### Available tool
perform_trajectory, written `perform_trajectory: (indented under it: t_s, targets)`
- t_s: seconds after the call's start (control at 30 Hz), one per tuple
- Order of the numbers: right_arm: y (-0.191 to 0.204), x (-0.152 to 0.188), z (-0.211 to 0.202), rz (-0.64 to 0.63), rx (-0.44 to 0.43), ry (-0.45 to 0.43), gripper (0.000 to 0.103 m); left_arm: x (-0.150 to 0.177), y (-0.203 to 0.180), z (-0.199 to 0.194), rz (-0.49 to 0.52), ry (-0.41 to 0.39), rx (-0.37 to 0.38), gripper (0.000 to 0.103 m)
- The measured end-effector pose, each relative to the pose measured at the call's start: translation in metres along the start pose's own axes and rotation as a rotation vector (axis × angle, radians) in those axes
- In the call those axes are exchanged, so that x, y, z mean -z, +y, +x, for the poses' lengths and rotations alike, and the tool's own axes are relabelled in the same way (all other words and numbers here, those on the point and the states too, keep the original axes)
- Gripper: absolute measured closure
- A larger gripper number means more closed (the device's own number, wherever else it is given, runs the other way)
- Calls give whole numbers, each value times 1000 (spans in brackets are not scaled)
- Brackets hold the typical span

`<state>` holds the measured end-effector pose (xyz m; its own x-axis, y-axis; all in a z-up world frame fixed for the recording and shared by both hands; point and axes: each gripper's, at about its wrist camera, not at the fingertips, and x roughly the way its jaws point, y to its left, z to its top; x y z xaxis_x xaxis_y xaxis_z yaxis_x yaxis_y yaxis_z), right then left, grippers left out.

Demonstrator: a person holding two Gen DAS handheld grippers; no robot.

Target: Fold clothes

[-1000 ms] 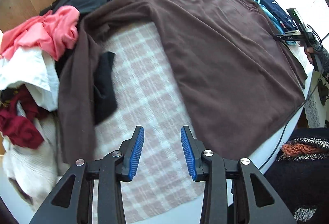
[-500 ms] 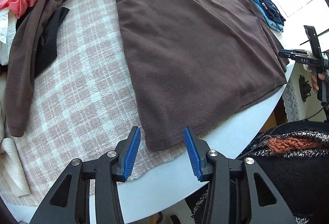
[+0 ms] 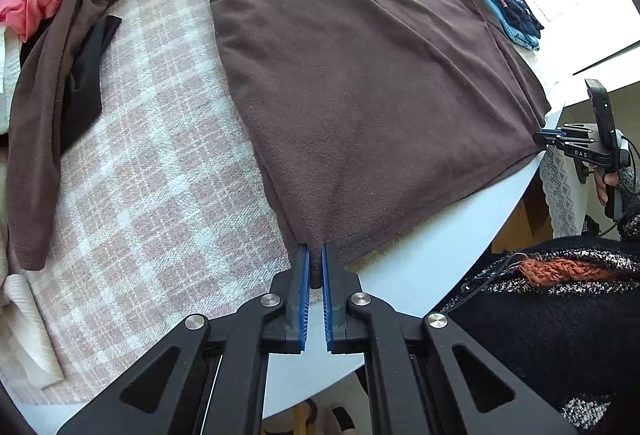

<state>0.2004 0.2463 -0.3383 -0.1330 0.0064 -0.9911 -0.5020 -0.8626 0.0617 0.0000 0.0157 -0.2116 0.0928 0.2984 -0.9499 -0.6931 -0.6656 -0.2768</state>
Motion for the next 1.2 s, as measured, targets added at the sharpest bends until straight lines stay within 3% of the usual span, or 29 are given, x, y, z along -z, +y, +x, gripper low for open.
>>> perform_trajectory:
  t_s: [0.13, 0.23, 0.3, 0.43, 0.53, 0.6, 0.7, 0.73, 0.8, 0.97, 1.1, 1.2]
  targets:
    - [8, -1, -27, -31, 46, -89, 90, 13, 17, 14, -40, 53, -55, 98]
    - [24, -7, -37, -86, 23, -148, 86, 13, 14, 9, -26, 45, -67, 97]
    - [33, -11, -23, -136, 37, -100, 79, 14, 11, 8, -15, 48, -61, 96]
    - [40, -8, -5, -219, 87, 27, 79, 16, 8, 16, -2, 74, -63, 95]
    - [38, -18, -27, -240, 105, 23, 79, 23, 10, 21, -8, 94, -99, 96]
    - [44, -42, -54, -242, 67, -62, 79, 28, 16, 18, -26, 97, -118, 96]
    - [55, -81, -96, -254, -9, -200, 79, 33, 33, -5, -71, 32, -155, 94]
    - [59, -98, -110, -269, -44, -239, 79, 32, 43, -15, -104, -5, -175, 84]
    - [78, -141, -128, -313, -102, -294, 78, 29, 62, -37, -168, -86, -223, 73]
    - [149, -258, -160, -419, -188, -419, 65, 17, 123, -75, -206, -209, -329, 69]
    - [196, -321, -171, -487, -196, -453, 63, -2, 163, -59, -173, -184, -336, 68]
    - [223, -360, -160, -519, -229, -427, 63, -10, 165, -32, -123, -116, -419, 68]
